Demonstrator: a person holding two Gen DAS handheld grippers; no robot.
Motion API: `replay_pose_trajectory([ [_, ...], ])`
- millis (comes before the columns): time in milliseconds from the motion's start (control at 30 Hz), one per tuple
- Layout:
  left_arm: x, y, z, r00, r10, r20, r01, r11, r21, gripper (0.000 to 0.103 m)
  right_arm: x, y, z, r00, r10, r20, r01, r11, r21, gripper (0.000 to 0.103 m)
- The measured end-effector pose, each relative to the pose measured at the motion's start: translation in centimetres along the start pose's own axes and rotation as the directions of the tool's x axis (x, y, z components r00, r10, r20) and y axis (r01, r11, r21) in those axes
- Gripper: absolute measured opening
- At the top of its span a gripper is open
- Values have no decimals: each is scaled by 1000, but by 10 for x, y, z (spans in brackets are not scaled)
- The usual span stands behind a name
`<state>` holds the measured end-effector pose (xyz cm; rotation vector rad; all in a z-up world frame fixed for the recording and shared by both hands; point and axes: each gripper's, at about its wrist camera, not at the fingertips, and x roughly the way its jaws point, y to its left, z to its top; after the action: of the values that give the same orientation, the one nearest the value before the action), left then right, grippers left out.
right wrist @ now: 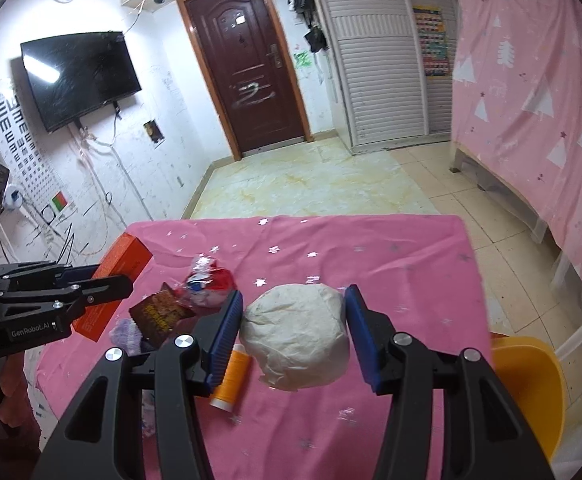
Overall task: Collect trash
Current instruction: 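Carry the block and ball over the yellow bin and open both tools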
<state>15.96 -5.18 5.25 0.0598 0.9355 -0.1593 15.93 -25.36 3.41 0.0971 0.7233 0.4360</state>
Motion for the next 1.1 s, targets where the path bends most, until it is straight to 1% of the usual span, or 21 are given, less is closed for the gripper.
replay_pose_trajectory([
  [300, 5, -57, 9, 999, -39, -2, 39, 995, 90, 24, -36, -53, -8, 997, -53, 50, 49, 995, 85, 46],
  [600, 14, -109, 17, 998, -59, -19, 61, 985, 160, 24, -59, -95, -24, 993, -94, 70, 83, 986, 143, 46],
  [800, 17, -153, 26, 993, -116, -15, 117, 974, 192, 24, -78, -130, -41, 986, -152, 73, 134, 970, 205, 46],
  [867, 18, -171, 27, 990, -139, -15, 139, 967, 213, 24, -83, -143, -47, 982, -172, 73, 152, 963, 225, 46],
  [1000, 21, -199, 28, 985, -172, -24, 173, 954, 245, 24, -91, -164, -57, 978, -194, 70, 169, 948, 269, 46],
  [1100, 25, -213, 31, 981, -191, -39, 195, 950, 246, 24, -92, -178, -66, 977, -206, 63, 179, 940, 292, 46],
])
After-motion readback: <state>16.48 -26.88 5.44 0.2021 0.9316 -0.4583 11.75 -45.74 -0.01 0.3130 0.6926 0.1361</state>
